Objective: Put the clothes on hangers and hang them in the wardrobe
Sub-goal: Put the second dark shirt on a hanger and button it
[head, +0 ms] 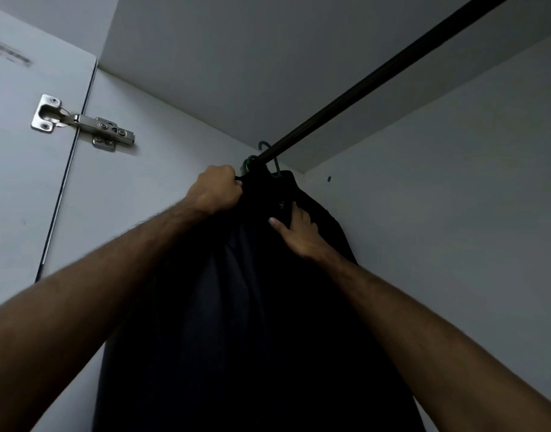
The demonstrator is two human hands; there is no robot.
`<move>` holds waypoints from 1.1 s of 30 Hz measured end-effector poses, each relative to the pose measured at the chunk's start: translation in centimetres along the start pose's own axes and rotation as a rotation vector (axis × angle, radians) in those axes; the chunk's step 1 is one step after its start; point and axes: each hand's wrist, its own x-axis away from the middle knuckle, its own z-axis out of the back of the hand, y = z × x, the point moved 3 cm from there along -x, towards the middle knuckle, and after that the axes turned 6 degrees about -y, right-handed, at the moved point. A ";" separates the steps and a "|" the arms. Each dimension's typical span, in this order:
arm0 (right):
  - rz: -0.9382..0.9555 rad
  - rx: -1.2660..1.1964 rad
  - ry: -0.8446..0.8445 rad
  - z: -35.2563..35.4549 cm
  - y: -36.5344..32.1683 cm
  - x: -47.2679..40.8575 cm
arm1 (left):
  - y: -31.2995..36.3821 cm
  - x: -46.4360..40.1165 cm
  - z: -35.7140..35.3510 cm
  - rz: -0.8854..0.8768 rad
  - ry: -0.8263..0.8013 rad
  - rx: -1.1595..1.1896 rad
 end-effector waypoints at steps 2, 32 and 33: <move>0.037 0.012 -0.011 -0.6 0.3 0.6 | -0.7 0.5 0.3 0.001 -0.048 -0.031; 0.958 0.163 0.255 -18.3 -31.3 19.7 | -20.4 30.7 21.4 -0.123 0.032 -1.037; 0.976 0.122 0.237 -20.2 -34.1 21.5 | -22.0 33.3 23.9 -0.099 0.010 -1.084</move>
